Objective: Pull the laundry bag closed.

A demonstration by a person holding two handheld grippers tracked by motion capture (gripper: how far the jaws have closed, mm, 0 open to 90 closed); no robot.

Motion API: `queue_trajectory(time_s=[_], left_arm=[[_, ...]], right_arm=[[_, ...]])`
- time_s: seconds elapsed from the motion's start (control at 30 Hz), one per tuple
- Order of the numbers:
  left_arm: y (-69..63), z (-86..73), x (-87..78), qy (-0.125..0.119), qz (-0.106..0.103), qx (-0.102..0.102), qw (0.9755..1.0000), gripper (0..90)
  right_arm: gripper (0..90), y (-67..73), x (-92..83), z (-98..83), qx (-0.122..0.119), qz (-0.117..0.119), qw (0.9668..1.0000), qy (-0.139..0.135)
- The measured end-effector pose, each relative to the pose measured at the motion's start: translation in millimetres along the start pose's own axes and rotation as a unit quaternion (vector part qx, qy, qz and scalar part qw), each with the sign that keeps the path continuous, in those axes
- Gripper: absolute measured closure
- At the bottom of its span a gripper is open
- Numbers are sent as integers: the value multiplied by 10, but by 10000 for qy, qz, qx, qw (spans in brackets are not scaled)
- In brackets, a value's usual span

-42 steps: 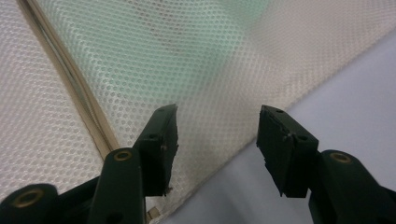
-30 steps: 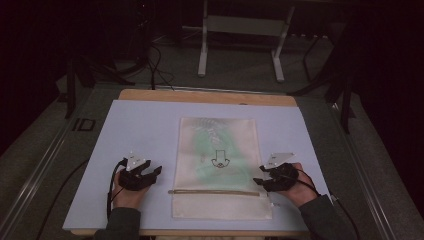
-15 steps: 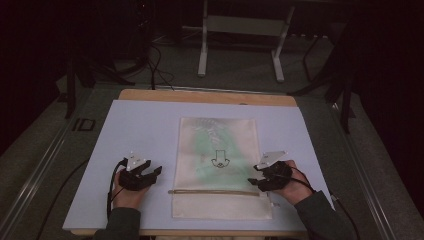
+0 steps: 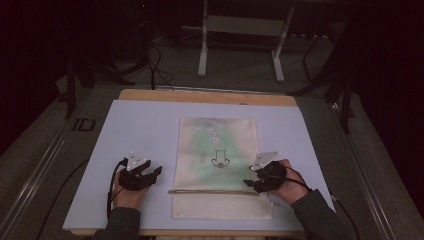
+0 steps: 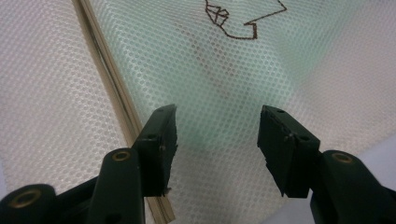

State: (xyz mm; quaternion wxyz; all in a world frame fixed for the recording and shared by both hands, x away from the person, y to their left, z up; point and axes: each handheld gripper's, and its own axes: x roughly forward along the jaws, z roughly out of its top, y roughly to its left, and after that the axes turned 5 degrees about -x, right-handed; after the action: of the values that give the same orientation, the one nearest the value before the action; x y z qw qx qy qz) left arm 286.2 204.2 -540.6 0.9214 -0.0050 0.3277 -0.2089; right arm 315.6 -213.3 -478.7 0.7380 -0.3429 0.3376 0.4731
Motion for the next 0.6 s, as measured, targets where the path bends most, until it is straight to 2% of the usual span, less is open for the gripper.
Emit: queue_trajectory(time_s=[0.27,0.6], left_arm=[[-8,1,2,20,-14,71,10000,471],[-13,3,8,43,4,65,10000,471]], right_arm=[[471,43,28,105,-167,52,9998,48],[466,66,55,226,-321,103,9994,46]])
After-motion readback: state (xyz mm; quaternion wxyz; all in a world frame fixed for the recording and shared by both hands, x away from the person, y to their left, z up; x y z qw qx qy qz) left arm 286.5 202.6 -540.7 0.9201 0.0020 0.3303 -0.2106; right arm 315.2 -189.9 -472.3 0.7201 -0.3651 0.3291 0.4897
